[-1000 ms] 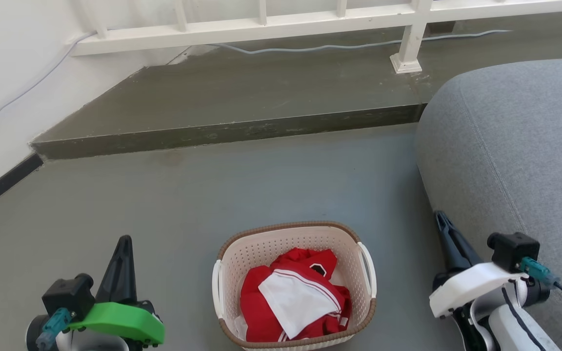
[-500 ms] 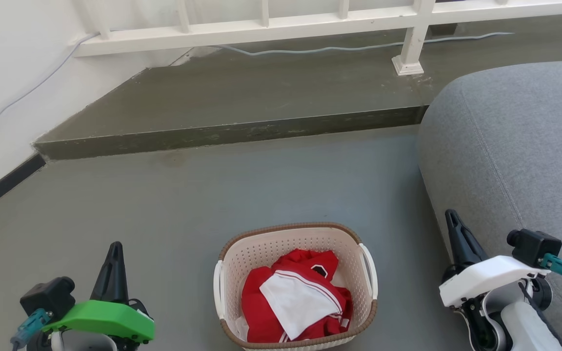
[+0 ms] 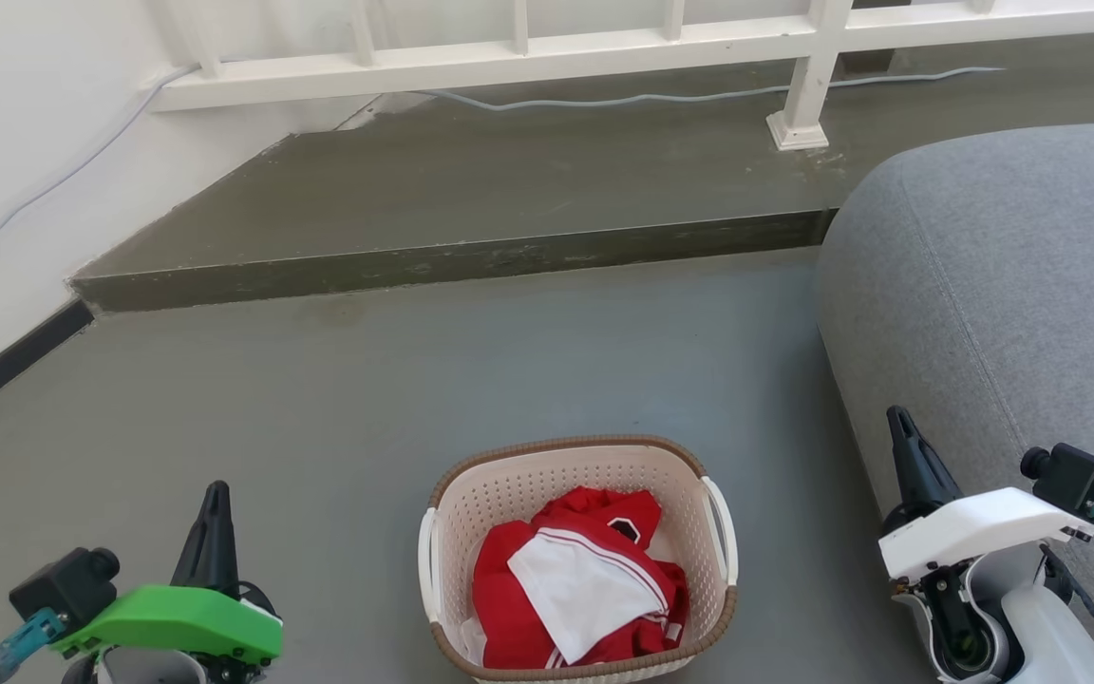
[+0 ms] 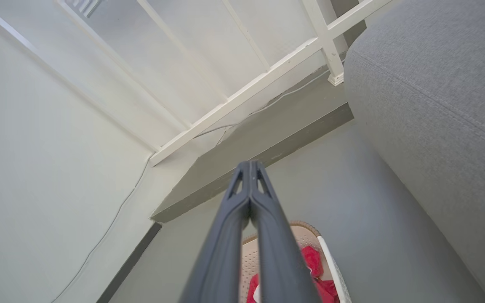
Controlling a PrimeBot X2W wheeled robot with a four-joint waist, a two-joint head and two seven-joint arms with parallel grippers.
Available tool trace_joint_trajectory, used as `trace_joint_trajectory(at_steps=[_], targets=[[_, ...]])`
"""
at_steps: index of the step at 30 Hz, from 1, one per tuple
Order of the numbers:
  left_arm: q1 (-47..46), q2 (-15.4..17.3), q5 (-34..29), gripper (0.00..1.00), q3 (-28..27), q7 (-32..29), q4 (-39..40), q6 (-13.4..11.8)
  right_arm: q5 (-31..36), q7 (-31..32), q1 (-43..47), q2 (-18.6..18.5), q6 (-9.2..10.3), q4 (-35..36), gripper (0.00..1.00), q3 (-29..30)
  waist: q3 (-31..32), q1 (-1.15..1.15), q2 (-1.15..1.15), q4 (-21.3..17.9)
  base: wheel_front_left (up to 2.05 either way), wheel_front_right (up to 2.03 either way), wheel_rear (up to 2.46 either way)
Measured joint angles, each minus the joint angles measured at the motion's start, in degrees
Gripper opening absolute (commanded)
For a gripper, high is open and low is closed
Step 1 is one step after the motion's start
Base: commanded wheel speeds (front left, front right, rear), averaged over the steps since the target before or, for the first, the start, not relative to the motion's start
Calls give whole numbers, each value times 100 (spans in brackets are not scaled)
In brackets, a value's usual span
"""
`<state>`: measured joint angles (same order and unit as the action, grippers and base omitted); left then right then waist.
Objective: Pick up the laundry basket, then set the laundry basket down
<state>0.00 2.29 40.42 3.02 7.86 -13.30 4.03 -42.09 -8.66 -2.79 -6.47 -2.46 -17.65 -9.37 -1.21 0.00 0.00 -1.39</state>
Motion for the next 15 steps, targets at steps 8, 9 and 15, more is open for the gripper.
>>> trace_joint_trajectory(at_steps=[8,9,15], targets=[[-8,-1,556,0,-108,-160,-53,10,-535,169,-4,65,-54,7,0,183,12,0,0,16,0,0,0],[-9,-1,624,0,-115,-182,-58,26,-613,176,-6,69,-55,7,0,200,13,0,0,18,0,0,0],[-19,-2,1125,0,-182,-338,-74,58,-1103,341,-15,96,-107,16,0,369,24,0,0,32,0,0,0]])
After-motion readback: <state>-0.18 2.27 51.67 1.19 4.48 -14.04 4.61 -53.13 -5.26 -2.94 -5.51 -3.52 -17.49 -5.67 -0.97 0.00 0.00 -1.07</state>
